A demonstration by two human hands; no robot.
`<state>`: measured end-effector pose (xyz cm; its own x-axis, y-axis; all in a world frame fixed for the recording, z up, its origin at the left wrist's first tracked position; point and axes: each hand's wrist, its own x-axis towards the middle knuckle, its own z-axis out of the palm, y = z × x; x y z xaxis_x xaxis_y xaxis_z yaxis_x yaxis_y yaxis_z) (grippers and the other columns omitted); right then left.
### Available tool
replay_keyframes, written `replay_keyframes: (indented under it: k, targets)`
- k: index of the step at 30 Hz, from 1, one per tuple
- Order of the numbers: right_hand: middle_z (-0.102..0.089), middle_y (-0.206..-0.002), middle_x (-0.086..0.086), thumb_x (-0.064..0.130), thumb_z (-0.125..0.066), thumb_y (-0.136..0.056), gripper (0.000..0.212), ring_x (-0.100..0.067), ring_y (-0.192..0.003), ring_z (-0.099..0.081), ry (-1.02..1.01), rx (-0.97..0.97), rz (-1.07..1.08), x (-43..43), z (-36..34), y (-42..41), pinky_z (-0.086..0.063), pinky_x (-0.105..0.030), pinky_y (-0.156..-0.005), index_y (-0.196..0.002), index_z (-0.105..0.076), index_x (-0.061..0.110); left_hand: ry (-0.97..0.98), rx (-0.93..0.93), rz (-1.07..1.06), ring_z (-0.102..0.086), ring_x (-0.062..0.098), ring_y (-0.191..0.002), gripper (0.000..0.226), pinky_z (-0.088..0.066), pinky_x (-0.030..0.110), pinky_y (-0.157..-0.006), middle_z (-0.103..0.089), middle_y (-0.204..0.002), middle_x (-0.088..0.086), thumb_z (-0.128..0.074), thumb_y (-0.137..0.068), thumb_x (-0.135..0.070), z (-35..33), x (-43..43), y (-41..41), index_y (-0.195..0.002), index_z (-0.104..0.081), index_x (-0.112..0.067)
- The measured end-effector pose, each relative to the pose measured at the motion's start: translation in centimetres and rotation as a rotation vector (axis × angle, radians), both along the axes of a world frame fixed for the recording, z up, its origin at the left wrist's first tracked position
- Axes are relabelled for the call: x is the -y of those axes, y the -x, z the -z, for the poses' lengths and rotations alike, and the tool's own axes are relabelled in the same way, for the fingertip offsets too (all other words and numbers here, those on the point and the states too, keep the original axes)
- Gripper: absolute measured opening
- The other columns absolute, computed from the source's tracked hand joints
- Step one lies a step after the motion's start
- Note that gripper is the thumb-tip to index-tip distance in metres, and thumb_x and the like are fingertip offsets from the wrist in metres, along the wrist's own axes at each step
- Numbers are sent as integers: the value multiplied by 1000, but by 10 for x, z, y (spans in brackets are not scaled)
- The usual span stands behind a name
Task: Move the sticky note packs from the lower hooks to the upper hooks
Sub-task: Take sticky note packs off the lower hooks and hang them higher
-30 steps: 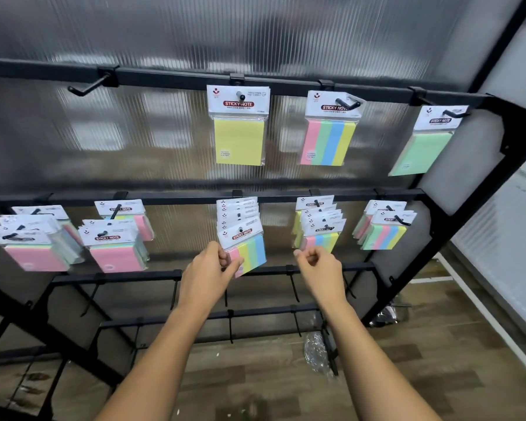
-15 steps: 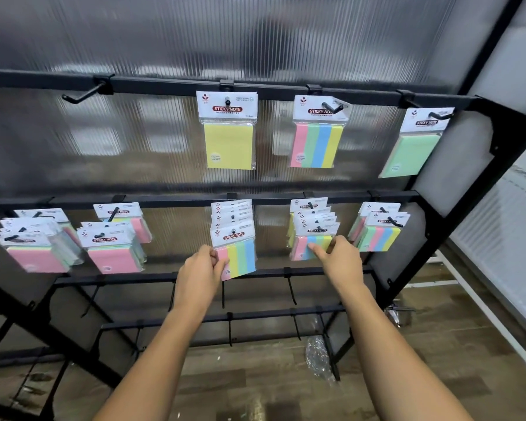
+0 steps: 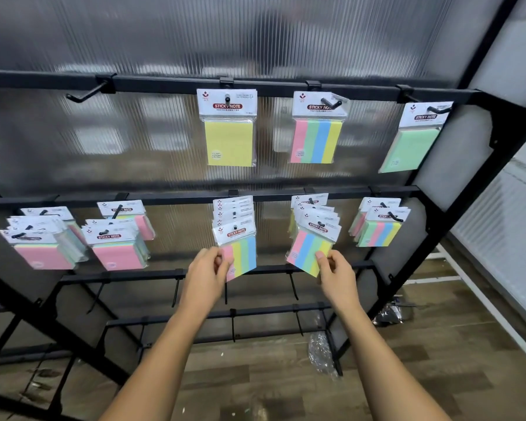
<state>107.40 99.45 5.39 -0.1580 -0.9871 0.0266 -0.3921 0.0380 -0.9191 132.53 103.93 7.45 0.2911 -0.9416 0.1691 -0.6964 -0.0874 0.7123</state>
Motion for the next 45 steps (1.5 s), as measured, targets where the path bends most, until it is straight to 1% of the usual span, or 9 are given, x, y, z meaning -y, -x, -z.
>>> replay_keyframes:
  k: [4, 7, 10, 18, 22, 29, 34, 40, 45]
  targets:
    - [-45, -61, 5, 28, -50, -101, 32, -13, -59, -39, 92, 30, -49, -13, -9, -1, -32, -29, -57, -74, -43, 11, 13, -71, 29, -64, 13, -89, 14, -56, 39, -72, -67, -100, -2, -55, -97, -26, 1, -3, -1, -100, -63, -15]
    - [-49, -62, 15, 25, -49, -102, 27, -5, -59, -38, 154, 104, -78, -16, -20, -4, -31, -20, -54, -76, -46, 15, 29, -98, 46, -65, 11, -88, 12, -49, 21, -63, -70, -100, -2, -55, -97, -24, -3, -7, 2, -98, -62, -15]
    - [-39, -61, 13, 22, -49, -102, 30, -7, -60, -32, 236, 111, -137, -18, -33, -8, -28, -22, -55, -74, -41, 14, 67, -112, 61, -65, 9, -84, 8, -41, 11, -60, -70, -95, -3, -56, -96, -24, -6, -11, 5, -93, -60, -18]
    - [-46, -69, 6, 22, -49, -101, 24, -6, -62, -37, 261, 102, -405, -22, -57, -35, -31, -23, -56, -87, -55, 3, 145, -173, 74, -61, -2, -75, 7, -46, 16, -65, -68, -86, -7, -58, -95, -16, -13, -25, 1, -93, -65, -13]
    - [-47, -63, 16, 24, -50, -101, 22, -3, -59, -38, 245, 107, -486, -23, -67, -51, -31, -19, -54, -82, -55, 14, 180, -195, 52, -61, -1, -75, 6, -46, 15, -66, -68, -86, -3, -58, -95, -10, -18, -38, -8, -92, -64, -9]
    - [-53, -68, 4, 31, -50, -99, 19, -6, -63, -43, 278, 131, -620, -26, -85, -90, -34, -22, -56, -85, -58, 21, 205, -234, -68, -55, -7, -64, 14, -38, 9, -59, -62, -71, -17, -57, -95, -10, -33, -67, -28, -85, -60, -19]
    - [-48, -64, 17, 27, -49, -101, 22, -5, -60, -37, 306, 176, -662, -34, -103, -123, -30, -20, -55, -79, -53, 27, 222, -228, -133, -54, -5, -65, 6, -40, 11, -61, -63, -74, -11, -58, -95, -13, -42, -78, -55, -92, -63, -13]
    - [-54, -71, 6, 44, -45, -100, 21, -13, -63, -47, 333, 158, -661, -39, -118, -169, -38, -32, -57, -89, -57, 30, 255, -232, -155, -49, -3, -58, 12, -36, 10, -57, -54, -63, -13, -60, -93, -12, -50, -80, -94, -83, -58, -18]
    - [-59, -76, 1, 40, -45, -98, 26, -9, -67, -48, 411, 198, -629, -48, -146, -216, -37, -24, -59, -93, -59, 18, 232, -245, -57, -52, -4, -61, 12, -38, 10, -58, -58, -67, -11, -59, -94, -12, -56, -72, -138, -84, -59, -18]
